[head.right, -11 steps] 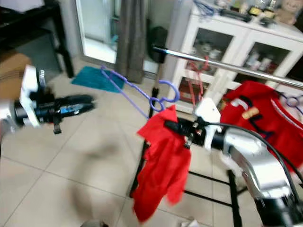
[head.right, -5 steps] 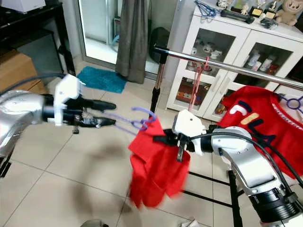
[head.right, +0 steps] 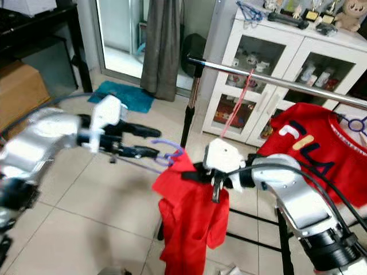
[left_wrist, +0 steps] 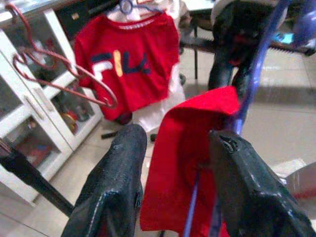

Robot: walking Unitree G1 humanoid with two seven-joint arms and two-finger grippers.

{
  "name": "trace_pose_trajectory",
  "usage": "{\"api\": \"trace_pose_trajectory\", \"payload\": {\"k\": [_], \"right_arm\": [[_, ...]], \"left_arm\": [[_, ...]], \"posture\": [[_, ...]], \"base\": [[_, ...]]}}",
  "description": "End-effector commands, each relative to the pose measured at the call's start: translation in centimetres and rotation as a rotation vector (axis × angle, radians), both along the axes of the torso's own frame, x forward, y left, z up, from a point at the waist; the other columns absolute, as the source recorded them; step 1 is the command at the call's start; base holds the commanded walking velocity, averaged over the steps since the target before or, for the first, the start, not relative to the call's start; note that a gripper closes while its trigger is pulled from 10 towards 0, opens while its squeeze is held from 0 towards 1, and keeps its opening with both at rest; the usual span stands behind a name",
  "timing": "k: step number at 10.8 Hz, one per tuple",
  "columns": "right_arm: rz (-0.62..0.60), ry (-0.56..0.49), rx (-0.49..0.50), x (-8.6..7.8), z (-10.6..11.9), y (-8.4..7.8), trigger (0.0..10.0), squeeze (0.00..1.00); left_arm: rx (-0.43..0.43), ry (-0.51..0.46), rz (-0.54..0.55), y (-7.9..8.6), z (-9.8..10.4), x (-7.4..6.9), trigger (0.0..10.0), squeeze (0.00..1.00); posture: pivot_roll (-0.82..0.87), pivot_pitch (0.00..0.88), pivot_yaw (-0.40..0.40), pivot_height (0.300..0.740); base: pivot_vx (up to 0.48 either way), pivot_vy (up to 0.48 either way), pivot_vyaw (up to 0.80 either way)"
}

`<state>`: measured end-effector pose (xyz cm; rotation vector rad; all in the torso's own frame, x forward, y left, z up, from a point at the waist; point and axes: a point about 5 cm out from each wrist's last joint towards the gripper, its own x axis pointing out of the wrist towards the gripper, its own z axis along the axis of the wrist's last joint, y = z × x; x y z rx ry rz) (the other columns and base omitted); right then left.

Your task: Hang hanger

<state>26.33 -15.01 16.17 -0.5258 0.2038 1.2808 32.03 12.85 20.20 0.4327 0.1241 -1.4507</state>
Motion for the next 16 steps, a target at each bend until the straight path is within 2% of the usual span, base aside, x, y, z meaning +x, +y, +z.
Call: {"api": "trace_pose_trajectory", "payload": {"k": [1, 3, 5, 7, 10, 12, 14, 16], "right_arm": [[0.045, -0.047, 0.0, -0.3, 0.9, 0.3, 10.0, 0.0], [0.053, -0.05, -0.007, -0.4, 0.9, 0.4, 10.0, 0.0], [0.056, -0.049, -0.01, -0.5, 0.8, 0.4, 10.0, 0.0], [0.049, -0.045, -0.018, -0.4, 0.7, 0.2, 10.0, 0.0], [0.046, -0.038, -0.029, -0.2, 0.6, 0.0, 10.0, 0.0], [0.043, -0.034, -0.031, -0.2, 0.5, -0.1, 10.0, 0.0], [0.036, -0.027, -0.04, -0.2, 0.3, -0.4, 10.0, 0.0], [0.03, -0.022, -0.043, -0.1, 0.2, -0.5, 10.0, 0.0]], "left_arm": [[0.031, -0.005, -0.03, -0.6, 0.1, 0.2, 10.0, 0.0], [0.081, 0.037, -0.072, -0.9, -1.1, 0.2, 10.0, 0.0], [0.017, 0.086, -0.11, -1.7, -1.0, 0.1, 10.0, 0.0], [-0.01, 0.107, -0.117, -1.6, -0.7, 0.1, 10.0, 0.0], [0.04, 0.14, -0.161, -0.4, -0.9, -0.4, 10.0, 0.0], [0.056, 0.127, -0.194, -0.4, -0.8, -0.6, 10.0, 0.0], [0.108, 0.095, -0.193, 0.2, -0.5, -0.5, 10.0, 0.0], [0.164, 0.081, -0.235, 0.8, -0.6, -1.0, 10.0, 0.0]], "posture": [[0.13, 0.0, -0.108, 0.74], [0.12, 0.0, -0.099, 0.74], [0.12, 0.0, -0.097, 0.74], [0.12, 0.0, -0.096, 0.74], [0.12, 0.0, -0.1, 0.74], [0.12, 0.0, -0.101, 0.74], [0.12, 0.0, -0.101, 0.74], [0.12, 0.0, -0.101, 0.74]], "base": [[0.0, 0.0, 0.0], [0.0, 0.0, 0.0], [0.0, 0.0, 0.0], [0.0, 0.0, 0.0], [0.0, 0.0, 0.0], [0.0, 0.0, 0.0], [0.0, 0.0, 0.0], [0.0, 0.0, 0.0]]}}
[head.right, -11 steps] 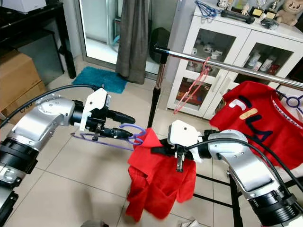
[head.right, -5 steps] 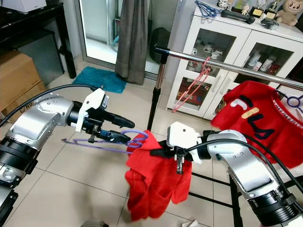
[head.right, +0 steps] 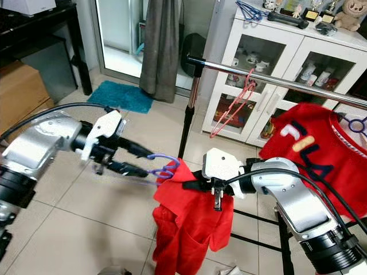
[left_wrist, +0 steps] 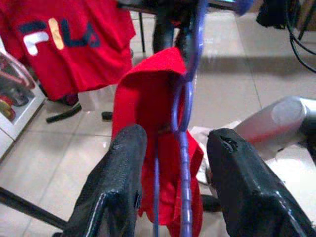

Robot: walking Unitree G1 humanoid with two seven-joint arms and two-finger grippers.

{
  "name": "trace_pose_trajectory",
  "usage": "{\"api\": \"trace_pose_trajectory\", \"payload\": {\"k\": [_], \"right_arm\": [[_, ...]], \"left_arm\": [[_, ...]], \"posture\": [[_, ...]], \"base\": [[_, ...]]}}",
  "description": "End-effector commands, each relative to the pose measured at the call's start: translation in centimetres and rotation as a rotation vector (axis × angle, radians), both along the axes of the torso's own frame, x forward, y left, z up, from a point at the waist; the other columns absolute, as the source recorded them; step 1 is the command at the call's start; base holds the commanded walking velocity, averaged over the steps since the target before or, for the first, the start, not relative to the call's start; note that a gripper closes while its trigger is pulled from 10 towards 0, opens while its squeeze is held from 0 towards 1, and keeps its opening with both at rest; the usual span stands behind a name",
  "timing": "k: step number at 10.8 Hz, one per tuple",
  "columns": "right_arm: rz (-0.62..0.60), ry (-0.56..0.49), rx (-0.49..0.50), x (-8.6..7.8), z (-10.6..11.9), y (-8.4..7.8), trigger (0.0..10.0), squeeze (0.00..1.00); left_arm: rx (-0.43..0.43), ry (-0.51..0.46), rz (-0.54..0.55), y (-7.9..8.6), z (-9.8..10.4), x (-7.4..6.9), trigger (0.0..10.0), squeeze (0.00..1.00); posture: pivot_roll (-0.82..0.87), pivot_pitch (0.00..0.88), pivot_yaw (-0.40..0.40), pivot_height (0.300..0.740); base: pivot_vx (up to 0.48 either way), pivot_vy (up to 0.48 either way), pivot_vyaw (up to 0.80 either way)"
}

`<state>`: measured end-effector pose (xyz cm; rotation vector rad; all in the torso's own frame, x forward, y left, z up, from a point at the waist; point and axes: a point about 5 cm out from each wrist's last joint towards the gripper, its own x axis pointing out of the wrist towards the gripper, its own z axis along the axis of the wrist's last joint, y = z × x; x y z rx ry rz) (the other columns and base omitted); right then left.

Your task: Hang hanger

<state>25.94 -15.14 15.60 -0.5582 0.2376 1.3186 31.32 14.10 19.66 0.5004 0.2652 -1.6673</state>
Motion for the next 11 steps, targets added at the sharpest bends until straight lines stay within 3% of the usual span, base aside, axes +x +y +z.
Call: {"api": "trace_pose_trajectory", "payload": {"k": [1, 3, 5, 6, 7, 11], "right_arm": [[-0.005, -0.038, 0.001, 0.3, 0.7, -0.4, 10.0, 0.0], [-0.004, -0.041, 0.004, 0.4, 0.8, -0.3, 10.0, 0.0], [0.001, -0.046, 0.011, 0.4, 0.9, 0.1, 10.0, 0.0], [-0.001, -0.047, 0.013, 0.4, 1.0, 0.0, 10.0, 0.0], [-0.007, -0.048, 0.012, 0.3, 1.0, -0.1, 10.0, 0.0], [0.001, -0.051, 0.025, 0.5, 1.1, 0.1, 10.0, 0.0]], "left_arm": [[0.003, -0.02, -0.038, -0.8, -0.1, -0.3, 10.0, 0.0], [-0.087, -0.072, 0.003, -2.3, 0.2, 0.3, 10.0, 0.0], [-0.057, -0.092, 0.024, -3.5, -1.2, 0.8, 10.0, 0.0], [-0.043, -0.086, 0.032, -3.5, -1.5, 0.9, 2.7, 0.0], [-0.023, -0.082, 0.031, -3.3, -1.6, 0.9, 0.0, 0.0], [-0.005, -0.064, 0.006, -2.9, -1.9, 0.7, 0.0, 0.0]], "posture": [[0.12, 0.0, -0.1, 0.74], [0.12, 0.0, -0.1, 0.74], [0.11, 0.0, -0.092, 0.74], [0.11, 0.0, -0.09, 0.74], [0.11, 0.0, -0.09, 0.74], [0.12, 0.0, -0.097, 0.74]], "base": [[0.0, 0.0, 0.0], [0.0, 0.0, 0.0], [0.0, 0.0, 0.0], [0.0, 0.0, 0.0], [0.0, 0.0, 0.0], [0.0, 0.0, 0.0]]}}
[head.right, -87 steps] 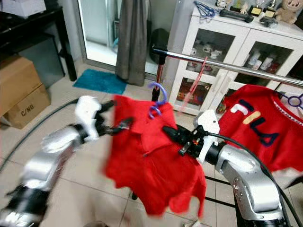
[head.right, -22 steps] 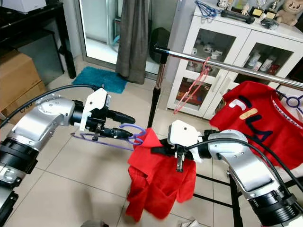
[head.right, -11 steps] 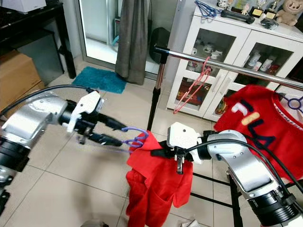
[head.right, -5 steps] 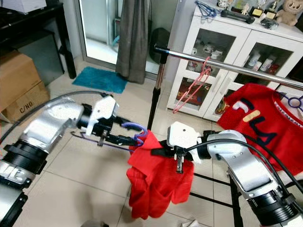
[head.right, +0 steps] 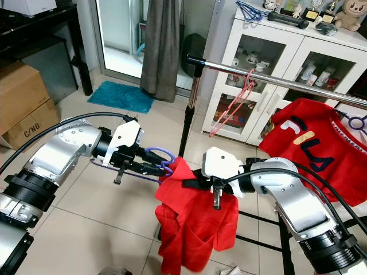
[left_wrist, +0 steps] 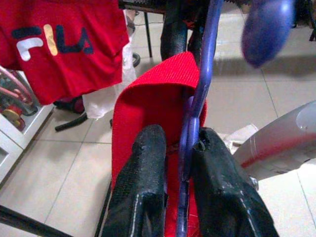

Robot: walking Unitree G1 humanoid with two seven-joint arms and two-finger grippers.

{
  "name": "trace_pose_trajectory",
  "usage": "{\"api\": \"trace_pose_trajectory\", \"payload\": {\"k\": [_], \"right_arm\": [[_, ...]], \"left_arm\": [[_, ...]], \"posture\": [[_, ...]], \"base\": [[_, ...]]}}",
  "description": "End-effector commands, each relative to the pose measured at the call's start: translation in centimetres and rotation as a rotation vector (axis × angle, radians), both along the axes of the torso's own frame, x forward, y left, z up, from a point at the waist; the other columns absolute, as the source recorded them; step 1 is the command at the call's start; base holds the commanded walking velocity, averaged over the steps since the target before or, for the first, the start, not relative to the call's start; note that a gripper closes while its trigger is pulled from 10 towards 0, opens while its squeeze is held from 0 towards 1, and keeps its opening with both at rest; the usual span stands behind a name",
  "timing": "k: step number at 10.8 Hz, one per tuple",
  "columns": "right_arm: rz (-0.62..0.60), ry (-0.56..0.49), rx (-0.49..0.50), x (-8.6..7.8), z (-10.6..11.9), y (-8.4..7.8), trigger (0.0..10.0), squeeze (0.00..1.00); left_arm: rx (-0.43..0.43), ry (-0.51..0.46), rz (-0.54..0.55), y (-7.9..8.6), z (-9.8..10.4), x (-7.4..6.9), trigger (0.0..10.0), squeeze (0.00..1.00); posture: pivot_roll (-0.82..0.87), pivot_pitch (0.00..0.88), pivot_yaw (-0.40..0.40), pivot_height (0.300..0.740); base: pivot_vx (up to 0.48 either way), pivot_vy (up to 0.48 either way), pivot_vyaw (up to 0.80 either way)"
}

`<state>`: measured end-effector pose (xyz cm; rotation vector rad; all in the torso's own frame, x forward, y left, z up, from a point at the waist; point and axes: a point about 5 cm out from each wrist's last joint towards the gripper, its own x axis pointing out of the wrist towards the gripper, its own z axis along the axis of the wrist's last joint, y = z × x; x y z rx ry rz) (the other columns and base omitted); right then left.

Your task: Hang hanger

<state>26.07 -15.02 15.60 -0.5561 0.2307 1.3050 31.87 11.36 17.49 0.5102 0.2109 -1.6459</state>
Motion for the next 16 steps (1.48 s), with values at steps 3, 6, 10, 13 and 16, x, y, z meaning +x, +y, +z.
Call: {"api": "trace_pose_trajectory", "payload": {"k": [3, 6, 10, 13, 16], "right_arm": [[0.019, -0.045, 0.035, 0.4, 1.3, 0.1, 10.0, 0.0], [0.004, -0.019, 0.082, 0.5, 1.9, -0.1, 10.0, 0.0], [-0.023, 0.004, 0.144, 0.9, 2.9, -0.4, 10.0, 1.0], [-0.044, -0.012, 0.169, 0.9, 3.8, -1.2, 10.0, 1.0], [-0.191, -0.048, 0.292, 1.2, 4.4, -1.5, 10.0, 1.0]], "left_arm": [[0.031, -0.021, 0.015, -0.1, 0.1, 0.4, 0.0, 0.0], [0.008, -0.029, 0.029, -0.1, 0.2, 0.4, 0.0, 0.0], [-0.128, -0.084, 0.175, 0.5, 0.5, 0.8, 0.0, 0.0], [-0.288, -0.191, 0.391, 0.7, 0.7, 0.8, 0.0, 0.0], [-0.414, -0.237, 0.477, -0.7, 1.3, 0.3, 0.0, 0.0]], "posture": [[0.12, 0.0, -0.099, 0.74], [0.12, 0.0, -0.097, 0.74], [0.12, 0.0, -0.102, 0.74], [0.14, 0.0, -0.12, 0.74], [0.14, 0.0, -0.116, 0.74]], "base": [[0.0, 0.0, 0.0], [0.0, 0.0, 0.0], [0.0, 0.0, 0.0], [0.0, 0.0, 0.0], [0.0, 0.0, 0.0]]}}
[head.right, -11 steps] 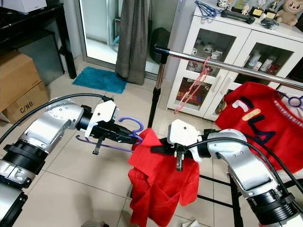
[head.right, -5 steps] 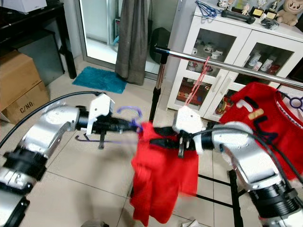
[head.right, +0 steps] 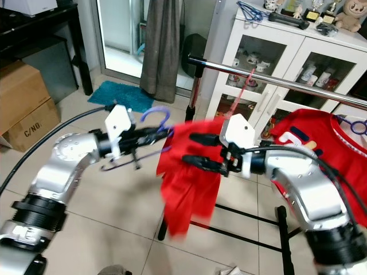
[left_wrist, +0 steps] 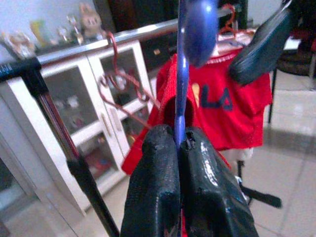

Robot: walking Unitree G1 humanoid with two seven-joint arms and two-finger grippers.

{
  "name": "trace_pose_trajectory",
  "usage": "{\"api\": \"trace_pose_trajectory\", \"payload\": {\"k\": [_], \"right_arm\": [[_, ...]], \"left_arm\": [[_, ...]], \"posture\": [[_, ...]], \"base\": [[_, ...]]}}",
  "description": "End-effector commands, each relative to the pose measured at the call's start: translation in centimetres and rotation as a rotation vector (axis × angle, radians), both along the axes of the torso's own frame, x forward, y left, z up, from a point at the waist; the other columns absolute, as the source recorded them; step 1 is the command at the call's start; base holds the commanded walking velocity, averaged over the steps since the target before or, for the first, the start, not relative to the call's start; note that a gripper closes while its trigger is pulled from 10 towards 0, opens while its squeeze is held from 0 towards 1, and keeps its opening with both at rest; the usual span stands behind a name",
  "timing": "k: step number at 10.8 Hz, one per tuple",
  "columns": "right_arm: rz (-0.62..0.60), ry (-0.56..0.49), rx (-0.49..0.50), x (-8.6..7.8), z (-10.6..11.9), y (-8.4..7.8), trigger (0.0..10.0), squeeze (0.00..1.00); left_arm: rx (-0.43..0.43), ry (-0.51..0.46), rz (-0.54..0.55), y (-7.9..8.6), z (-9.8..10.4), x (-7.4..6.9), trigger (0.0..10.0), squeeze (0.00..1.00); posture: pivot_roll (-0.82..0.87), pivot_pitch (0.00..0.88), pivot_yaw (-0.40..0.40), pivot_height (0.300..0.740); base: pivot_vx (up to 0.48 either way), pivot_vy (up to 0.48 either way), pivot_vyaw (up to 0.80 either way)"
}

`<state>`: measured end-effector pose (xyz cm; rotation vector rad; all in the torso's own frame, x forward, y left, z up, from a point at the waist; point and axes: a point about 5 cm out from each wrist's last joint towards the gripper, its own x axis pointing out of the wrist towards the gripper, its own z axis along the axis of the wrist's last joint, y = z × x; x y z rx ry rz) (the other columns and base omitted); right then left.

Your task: Hang hanger

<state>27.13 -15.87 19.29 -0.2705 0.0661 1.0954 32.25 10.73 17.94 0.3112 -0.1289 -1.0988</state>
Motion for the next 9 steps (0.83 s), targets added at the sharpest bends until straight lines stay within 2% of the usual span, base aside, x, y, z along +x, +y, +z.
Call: {"api": "trace_pose_trajectory", "payload": {"k": [1, 2, 4, 6, 7, 9], "right_arm": [[-0.057, 0.038, 0.015, -0.6, -0.4, 0.4, 10.0, 1.0], [-0.088, 0.082, 0.007, -1.1, -1.5, 1.1, 10.0, 1.0], [-0.319, 0.153, -0.016, -0.8, -3.1, 1.2, 10.0, 1.0], [-0.422, 0.147, -0.033, -0.6, -3.2, 0.9, 10.0, 1.0], [-0.459, 0.1, -0.106, -0.2, -4.0, 1.6, 10.0, 1.0], [-0.446, 0.062, -0.115, 0.2, -4.7, 3.2, 10.0, 1.0]], "left_arm": [[-0.017, -0.033, 0.033, -0.6, 0.7, -0.1, 0.0, 0.0], [-0.023, -0.03, 0.064, -0.8, 0.6, 0.0, 0.0, 0.0], [-0.044, -0.018, 0.132, -1.0, 0.6, 0.2, 0.0, 0.0], [-0.059, -0.017, 0.168, -0.8, 0.9, 0.4, 0.0, 0.0], [-0.135, 0.016, 0.143, -1.2, 1.7, 0.2, 0.0, 0.0], [-0.201, 0.04, 0.107, -1.9, 2.4, -0.3, 0.0, 0.0]], "posture": [[0.14, 0.0, -0.111, 0.74], [0.14, 0.0, -0.107, 0.74], [0.14, 0.0, -0.098, 0.74], [0.13, 0.0, -0.094, 0.74], [0.13, 0.0, -0.088, 0.74], [0.14, 0.0, -0.089, 0.74]], "base": [[0.0, 0.0, 0.0], [0.0, 0.0, 0.0], [0.0, 0.0, 0.0], [0.0, 0.0, 0.0], [0.0, 0.0, 0.0], [0.0, 0.0, 0.0]]}}
